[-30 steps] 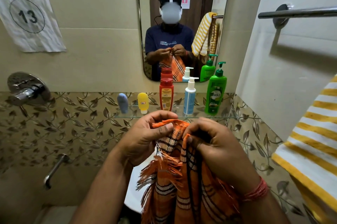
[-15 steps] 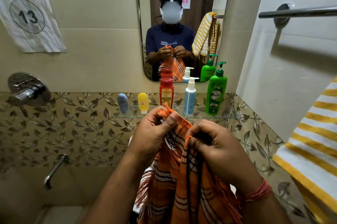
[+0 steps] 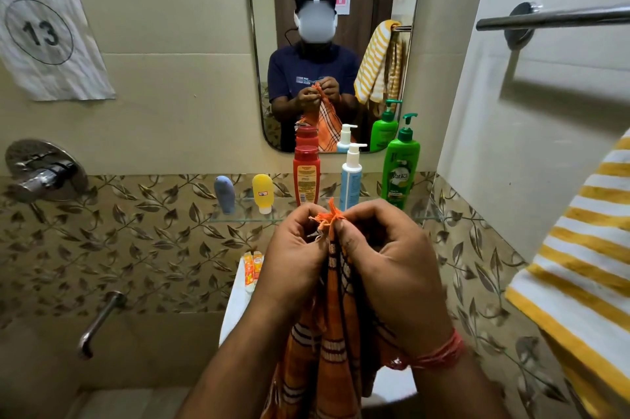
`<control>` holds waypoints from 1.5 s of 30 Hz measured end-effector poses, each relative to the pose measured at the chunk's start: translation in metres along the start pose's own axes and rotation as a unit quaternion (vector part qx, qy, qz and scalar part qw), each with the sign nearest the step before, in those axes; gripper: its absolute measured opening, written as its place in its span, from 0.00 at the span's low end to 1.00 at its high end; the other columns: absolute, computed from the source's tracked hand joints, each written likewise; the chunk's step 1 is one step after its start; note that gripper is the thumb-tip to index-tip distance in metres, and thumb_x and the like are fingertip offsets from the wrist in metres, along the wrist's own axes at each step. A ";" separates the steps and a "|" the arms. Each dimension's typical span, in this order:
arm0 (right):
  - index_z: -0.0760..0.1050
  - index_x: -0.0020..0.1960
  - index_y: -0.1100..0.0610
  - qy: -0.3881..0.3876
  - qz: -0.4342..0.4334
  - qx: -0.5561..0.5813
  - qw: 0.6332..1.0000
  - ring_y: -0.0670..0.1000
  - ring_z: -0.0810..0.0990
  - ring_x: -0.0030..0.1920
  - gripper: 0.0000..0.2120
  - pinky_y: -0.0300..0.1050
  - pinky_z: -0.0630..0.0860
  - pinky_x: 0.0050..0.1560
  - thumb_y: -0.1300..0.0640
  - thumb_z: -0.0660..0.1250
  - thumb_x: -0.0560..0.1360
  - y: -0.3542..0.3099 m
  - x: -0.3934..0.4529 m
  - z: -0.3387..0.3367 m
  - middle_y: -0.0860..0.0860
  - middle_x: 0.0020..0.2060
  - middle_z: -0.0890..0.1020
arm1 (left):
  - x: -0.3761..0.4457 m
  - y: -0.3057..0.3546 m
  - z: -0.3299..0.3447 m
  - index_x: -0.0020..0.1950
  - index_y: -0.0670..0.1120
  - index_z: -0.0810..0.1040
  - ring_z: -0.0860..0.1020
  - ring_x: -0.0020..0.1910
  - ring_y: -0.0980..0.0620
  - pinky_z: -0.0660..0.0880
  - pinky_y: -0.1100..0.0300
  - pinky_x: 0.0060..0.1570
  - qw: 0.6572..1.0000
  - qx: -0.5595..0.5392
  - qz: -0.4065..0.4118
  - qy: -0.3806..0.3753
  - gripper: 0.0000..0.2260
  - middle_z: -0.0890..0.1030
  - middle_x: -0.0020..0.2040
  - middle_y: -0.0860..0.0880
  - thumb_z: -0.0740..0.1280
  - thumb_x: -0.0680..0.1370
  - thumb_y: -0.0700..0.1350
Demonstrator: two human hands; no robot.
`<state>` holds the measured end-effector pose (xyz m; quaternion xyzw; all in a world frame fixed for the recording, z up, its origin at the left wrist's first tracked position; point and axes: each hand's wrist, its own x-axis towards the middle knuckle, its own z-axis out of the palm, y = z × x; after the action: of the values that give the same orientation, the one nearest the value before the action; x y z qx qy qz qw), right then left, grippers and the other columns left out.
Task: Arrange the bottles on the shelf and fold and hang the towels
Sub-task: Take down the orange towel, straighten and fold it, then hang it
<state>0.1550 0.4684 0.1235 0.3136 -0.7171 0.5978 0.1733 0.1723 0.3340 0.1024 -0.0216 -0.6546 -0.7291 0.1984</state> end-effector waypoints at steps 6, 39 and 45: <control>0.78 0.43 0.50 0.037 0.033 0.032 0.998 0.50 0.83 0.42 0.04 0.55 0.81 0.43 0.57 0.73 0.75 0.002 0.000 0.009 0.49 0.39 0.82 | -0.001 -0.004 0.006 0.46 0.46 0.84 0.82 0.47 0.37 0.80 0.43 0.50 0.992 -0.107 -0.060 0.034 0.04 0.83 0.50 0.33 0.71 0.73 0.44; 0.71 0.40 0.50 -0.219 0.036 -0.072 0.972 0.45 0.75 0.33 0.10 0.48 0.71 0.36 0.47 0.68 0.77 0.066 -0.031 0.007 0.46 0.32 0.77 | 0.034 0.016 -0.029 0.50 0.44 0.82 0.82 0.34 0.50 0.81 0.57 0.34 0.978 -0.072 0.008 0.194 0.10 0.84 0.37 0.47 0.63 0.81 0.33; 0.69 0.38 0.50 -0.289 0.061 -0.136 0.946 0.44 0.74 0.34 0.13 0.46 0.70 0.36 0.46 0.67 0.78 0.078 -0.027 -0.007 0.43 0.31 0.76 | 0.042 0.014 -0.045 0.49 0.47 0.83 0.81 0.38 0.44 0.80 0.49 0.44 0.960 -0.090 -0.004 0.265 0.14 0.83 0.41 0.43 0.63 0.79 0.31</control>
<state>0.1229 0.4887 0.0502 0.4023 -0.8286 0.3876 -0.0372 0.1481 0.2782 0.1215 0.1573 -0.5099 -0.7656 0.3595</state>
